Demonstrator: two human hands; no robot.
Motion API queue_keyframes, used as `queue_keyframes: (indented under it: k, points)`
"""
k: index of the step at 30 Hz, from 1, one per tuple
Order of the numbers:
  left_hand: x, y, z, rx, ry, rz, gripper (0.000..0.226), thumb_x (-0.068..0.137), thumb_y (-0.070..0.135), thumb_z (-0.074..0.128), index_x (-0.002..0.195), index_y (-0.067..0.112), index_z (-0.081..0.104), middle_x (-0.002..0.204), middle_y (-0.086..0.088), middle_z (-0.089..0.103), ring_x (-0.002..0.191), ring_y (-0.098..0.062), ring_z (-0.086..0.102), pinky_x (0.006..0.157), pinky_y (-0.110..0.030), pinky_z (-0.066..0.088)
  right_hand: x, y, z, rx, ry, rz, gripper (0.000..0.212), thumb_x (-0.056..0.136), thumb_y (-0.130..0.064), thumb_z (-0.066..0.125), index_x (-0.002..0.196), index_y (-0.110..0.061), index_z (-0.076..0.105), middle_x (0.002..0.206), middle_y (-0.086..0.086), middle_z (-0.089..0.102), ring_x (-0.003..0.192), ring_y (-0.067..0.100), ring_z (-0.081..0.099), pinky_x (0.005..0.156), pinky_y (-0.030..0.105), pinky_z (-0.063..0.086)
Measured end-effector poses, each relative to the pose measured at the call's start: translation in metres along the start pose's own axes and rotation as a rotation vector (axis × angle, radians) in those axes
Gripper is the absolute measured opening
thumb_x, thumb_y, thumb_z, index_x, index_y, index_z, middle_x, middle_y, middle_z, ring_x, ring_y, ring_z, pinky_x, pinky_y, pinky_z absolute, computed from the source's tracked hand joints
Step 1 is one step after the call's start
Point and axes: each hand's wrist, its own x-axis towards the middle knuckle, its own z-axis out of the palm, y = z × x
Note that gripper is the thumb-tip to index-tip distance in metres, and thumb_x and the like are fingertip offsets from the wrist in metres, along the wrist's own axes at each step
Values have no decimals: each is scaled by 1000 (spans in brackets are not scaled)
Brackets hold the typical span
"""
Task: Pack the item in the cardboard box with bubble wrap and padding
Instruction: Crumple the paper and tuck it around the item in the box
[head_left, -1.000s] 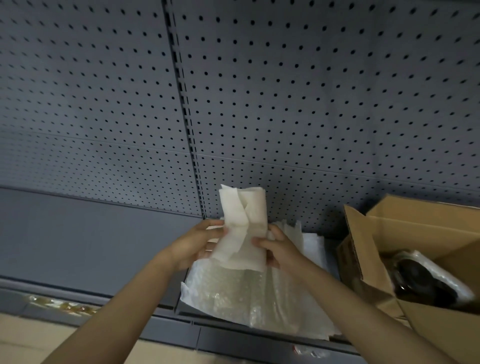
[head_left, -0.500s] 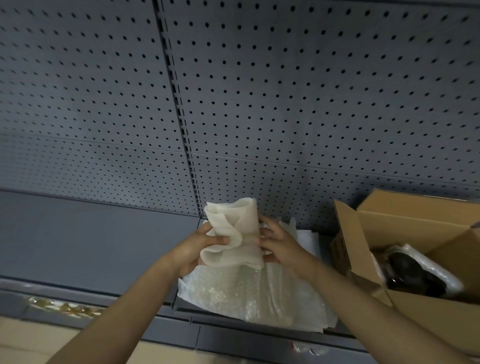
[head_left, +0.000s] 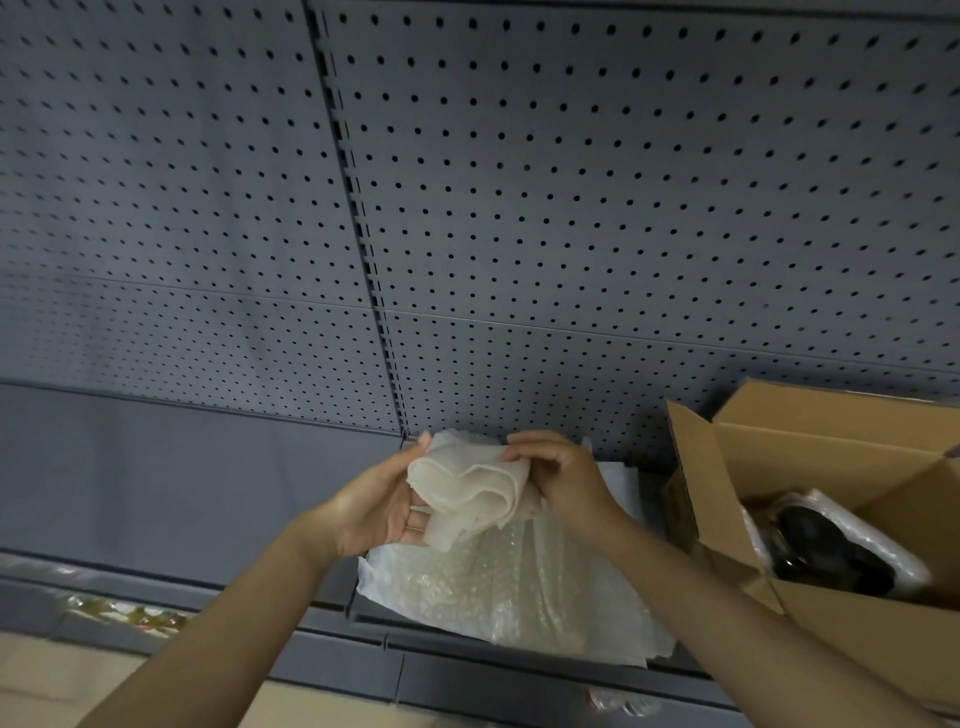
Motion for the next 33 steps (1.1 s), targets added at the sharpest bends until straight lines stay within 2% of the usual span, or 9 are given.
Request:
queue_keyframes:
  k: [4, 8, 12, 17, 21, 24, 26, 30, 33]
  points:
    - [-3, -1, 6, 51, -10, 60, 71, 64, 38, 84, 124, 10, 59, 111, -14, 68, 97, -28, 65, 79, -39, 59, 2, 0, -2, 56, 18, 51, 48, 93, 9, 45, 78, -26, 73, 121, -7, 57, 120, 18, 52, 105, 34, 43]
    - [-2, -4, 7, -21, 40, 178, 54, 78, 15, 69, 128, 4, 54, 120, -19, 66, 106, -31, 66, 82, -40, 59, 1, -14, -3, 498, -26, 259, 26, 97, -17, 47, 112, -29, 65, 122, -2, 61, 109, 19, 57, 83, 32, 51]
    - [4, -8, 10, -75, 175, 281, 66, 69, 4, 74, 130, 7, 49, 118, -15, 67, 102, -30, 68, 72, -38, 61, -1, -11, 2, 444, -109, 321, 54, 79, -30, 68, 130, -18, 52, 121, 6, 61, 106, 24, 64, 89, 39, 55]
    - [10, -20, 9, -88, 188, 289, 87, 54, 7, 85, 133, 15, 49, 126, -18, 62, 111, -35, 64, 75, -42, 60, -7, -9, 8, 229, -13, 256, 36, 89, -17, 63, 124, -18, 54, 110, -2, 67, 97, 9, 65, 79, 23, 53]
    - [9, -19, 12, -82, 175, 297, 84, 56, 10, 86, 132, 14, 50, 125, -17, 64, 111, -35, 64, 79, -42, 59, -10, -15, 15, 172, 46, 205, 27, 93, -19, 57, 117, -30, 51, 113, -4, 64, 106, 15, 63, 95, 40, 52]
    - [6, -13, 15, -39, 174, 322, 81, 58, 13, 86, 131, 17, 50, 128, -17, 62, 114, -36, 62, 94, -51, 52, -13, -27, 12, 333, 2, 189, 25, 92, -19, 59, 114, -30, 54, 110, -8, 64, 107, 16, 64, 95, 39, 53]
    - [2, -7, 17, -8, 178, 347, 80, 59, 14, 86, 130, 18, 50, 127, -18, 62, 114, -37, 61, 97, -57, 48, -16, -34, 6, 428, -55, 190, 31, 87, -20, 64, 115, -30, 56, 113, -5, 65, 104, 14, 66, 89, 34, 56]
    - [-1, 4, 25, 55, 145, 382, 70, 65, 10, 81, 129, 18, 53, 123, -14, 65, 112, -34, 64, 92, -52, 53, -21, -39, -5, 451, -98, 226, 73, 68, -24, 82, 132, -24, 46, 128, 4, 58, 112, 22, 63, 90, 44, 55]
    - [-2, 7, 35, 122, 146, 405, 67, 65, 11, 81, 127, 16, 56, 122, -13, 66, 110, -32, 65, 90, -51, 55, -27, -43, -12, 367, -29, 209, 63, 74, -14, 79, 127, -26, 48, 127, 6, 57, 112, 24, 63, 88, 47, 56]
